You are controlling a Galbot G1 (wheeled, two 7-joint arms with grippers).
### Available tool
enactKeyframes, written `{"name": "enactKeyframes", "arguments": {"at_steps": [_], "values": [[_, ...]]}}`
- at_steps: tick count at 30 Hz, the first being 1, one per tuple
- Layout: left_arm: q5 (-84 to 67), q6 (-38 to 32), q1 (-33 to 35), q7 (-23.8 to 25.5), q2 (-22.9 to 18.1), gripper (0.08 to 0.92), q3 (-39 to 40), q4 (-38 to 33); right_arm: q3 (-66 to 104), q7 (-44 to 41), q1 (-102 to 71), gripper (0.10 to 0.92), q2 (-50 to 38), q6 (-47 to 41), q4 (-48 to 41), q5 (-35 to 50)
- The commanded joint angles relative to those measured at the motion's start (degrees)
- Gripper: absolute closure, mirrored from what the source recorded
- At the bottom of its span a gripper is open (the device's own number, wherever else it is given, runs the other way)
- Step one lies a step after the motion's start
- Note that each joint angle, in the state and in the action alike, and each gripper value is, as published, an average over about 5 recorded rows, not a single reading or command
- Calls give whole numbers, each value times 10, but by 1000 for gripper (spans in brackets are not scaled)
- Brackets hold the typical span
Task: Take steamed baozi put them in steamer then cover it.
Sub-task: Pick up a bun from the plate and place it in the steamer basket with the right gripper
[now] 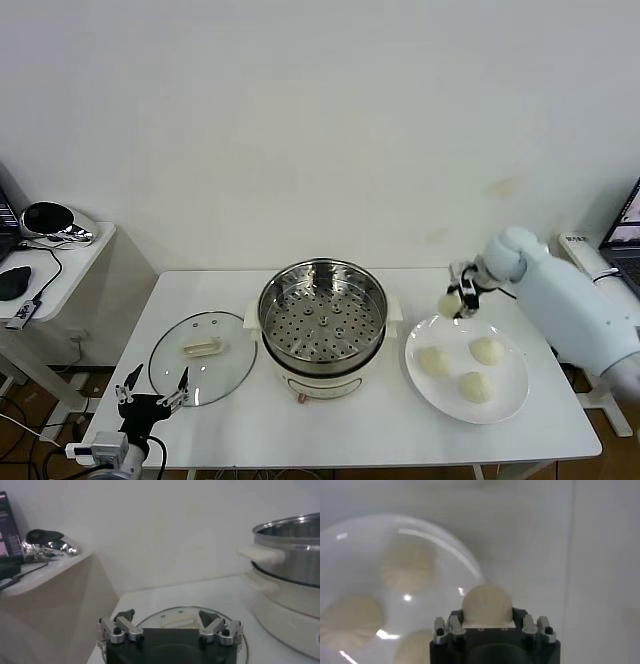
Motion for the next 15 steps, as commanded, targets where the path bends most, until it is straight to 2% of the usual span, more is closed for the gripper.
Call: {"name": "enactKeyframes", "arguments": {"at_steps": [1,4,9,12,15], "values": [[-4,1,-2,-2,4,177,-6,-9,-145,-33,220,415,72,-4,-46,153],[-6,0,-3,-3,3,177,-8,-12,-154,-53,254,415,142,42,-113,186],[-11,0,-3,-6,-4,177,-15,-17,-188,-75,270,420,237,271,-206,251],[-12,0,-1,-7,-6,177,-18,-19,-202,-79,269,420,262,365,-196,230],[-11,0,3,-7,-8,177,-18,-22,-200,-73,260,420,275,451,-182,169]]}}
